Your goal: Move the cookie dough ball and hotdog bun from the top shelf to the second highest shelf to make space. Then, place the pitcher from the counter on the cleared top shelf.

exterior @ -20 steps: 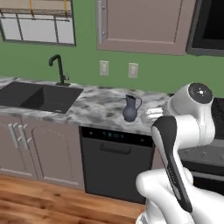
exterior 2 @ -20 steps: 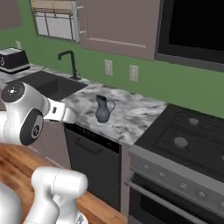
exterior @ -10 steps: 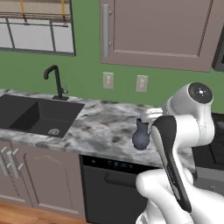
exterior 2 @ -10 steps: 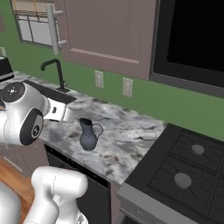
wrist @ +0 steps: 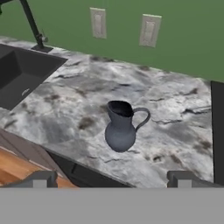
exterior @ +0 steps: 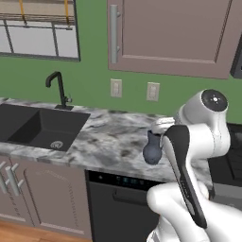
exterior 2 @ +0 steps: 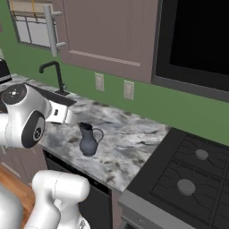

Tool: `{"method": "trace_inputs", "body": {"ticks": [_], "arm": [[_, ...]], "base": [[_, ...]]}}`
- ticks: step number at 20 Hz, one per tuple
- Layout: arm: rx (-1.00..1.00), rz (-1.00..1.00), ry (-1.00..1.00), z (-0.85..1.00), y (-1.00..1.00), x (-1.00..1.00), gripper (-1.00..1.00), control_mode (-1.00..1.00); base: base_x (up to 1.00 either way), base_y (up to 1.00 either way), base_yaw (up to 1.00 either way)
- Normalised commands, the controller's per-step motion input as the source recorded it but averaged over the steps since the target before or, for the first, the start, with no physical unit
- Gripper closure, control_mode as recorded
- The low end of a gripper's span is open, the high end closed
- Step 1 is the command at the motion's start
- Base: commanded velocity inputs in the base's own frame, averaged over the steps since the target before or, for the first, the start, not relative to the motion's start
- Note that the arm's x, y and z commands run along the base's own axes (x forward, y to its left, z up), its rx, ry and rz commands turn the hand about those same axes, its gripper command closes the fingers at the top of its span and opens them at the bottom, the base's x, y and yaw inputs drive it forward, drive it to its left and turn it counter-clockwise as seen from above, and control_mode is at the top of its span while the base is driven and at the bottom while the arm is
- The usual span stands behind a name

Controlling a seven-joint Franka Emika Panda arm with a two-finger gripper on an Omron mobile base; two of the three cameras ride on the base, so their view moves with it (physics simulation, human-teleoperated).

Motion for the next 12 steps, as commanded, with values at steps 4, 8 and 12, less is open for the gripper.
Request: {"method": "trace_inputs", "body": {"ticks": [4, 8, 12], "arm": [[-0.04, 0.09, 0.0, -0.38, 0.06, 0.13, -1.0, -1.0], [0.0, 0.14, 0.0, -0.39, -0.02, 0.14, -1.0, -1.0], [0.0, 0.21, 0.0, -0.27, -0.28, 0.09, -1.0, -1.0]], "base": [[0.0, 0.0, 0.0], [0.0, 0.0, 0.0], [0.0, 0.0, 0.0]]}}
